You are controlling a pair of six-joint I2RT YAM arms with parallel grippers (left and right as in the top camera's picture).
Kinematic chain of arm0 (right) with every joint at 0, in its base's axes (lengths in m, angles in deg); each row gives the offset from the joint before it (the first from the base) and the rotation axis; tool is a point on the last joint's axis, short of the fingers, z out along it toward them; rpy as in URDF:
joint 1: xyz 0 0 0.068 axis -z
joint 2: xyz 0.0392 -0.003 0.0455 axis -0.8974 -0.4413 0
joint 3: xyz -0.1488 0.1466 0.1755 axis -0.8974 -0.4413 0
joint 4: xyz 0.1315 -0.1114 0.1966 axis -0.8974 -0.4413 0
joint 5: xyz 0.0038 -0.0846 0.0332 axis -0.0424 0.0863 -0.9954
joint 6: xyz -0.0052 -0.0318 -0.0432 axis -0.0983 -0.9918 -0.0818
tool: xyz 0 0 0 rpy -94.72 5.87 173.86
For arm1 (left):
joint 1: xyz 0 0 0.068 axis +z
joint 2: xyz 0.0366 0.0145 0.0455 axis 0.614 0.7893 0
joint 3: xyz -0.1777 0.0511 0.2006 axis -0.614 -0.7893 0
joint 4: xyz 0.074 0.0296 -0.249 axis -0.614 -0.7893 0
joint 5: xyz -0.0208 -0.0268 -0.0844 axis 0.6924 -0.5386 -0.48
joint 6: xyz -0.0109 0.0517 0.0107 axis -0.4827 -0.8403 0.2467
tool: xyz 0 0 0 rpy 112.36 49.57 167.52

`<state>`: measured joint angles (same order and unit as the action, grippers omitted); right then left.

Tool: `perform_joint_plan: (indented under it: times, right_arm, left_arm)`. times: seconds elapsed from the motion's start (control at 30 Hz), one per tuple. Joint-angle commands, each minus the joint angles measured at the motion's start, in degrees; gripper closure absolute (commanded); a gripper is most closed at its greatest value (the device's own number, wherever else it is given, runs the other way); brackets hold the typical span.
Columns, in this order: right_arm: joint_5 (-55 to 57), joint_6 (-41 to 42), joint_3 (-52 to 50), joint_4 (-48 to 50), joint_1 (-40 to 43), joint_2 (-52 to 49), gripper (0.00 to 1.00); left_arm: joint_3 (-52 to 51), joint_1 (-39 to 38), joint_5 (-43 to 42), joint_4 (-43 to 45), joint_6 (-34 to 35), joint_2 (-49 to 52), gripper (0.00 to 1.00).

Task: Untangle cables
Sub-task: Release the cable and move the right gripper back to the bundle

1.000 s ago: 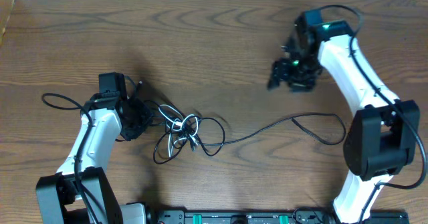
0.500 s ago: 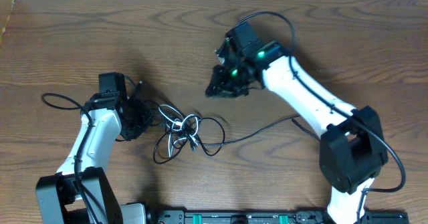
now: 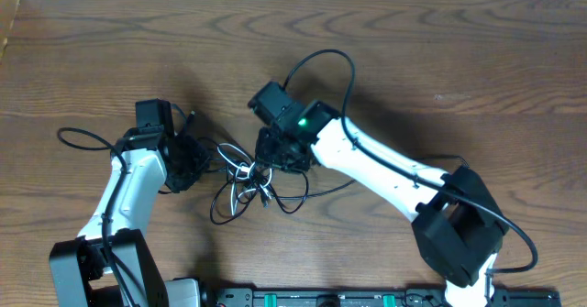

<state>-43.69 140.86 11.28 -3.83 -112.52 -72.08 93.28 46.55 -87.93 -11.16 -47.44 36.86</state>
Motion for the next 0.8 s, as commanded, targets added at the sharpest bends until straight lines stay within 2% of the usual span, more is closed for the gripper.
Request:
perform_joint_plan:
  times: [0.0,0.1,0.3,0.53,0.77]
  right_arm:
    - [9.0,3.5,-0.9,-0.5,-0.7,0.2,0.56]
    - [7.3,4.9,-1.8,-0.3,-0.9,0.2,0.58]
    - [6.1,18.2,-3.1,-0.1,-1.6,0.2,0.58]
    - [4.7,20.5,-3.1,2.6,-4.3,0.2,0.59]
    - [11.7,25.9,-3.2,4.8,-7.7,0.2,0.62]
  left_arm:
    - [-0.3,-0.1,0.6,0.1,-1.0,0.2,0.87]
    - [-0.3,-0.1,0.6,0.2,-1.0,0.2,0.87]
    - [-0.3,-0.1,0.6,0.2,-1.0,0.2,0.87]
    - [-0.3,-0.1,0.6,0.3,-1.0,0.2,0.87]
    - [-0.3,-0.1,0.6,0.3,-0.8,0.2,0.87]
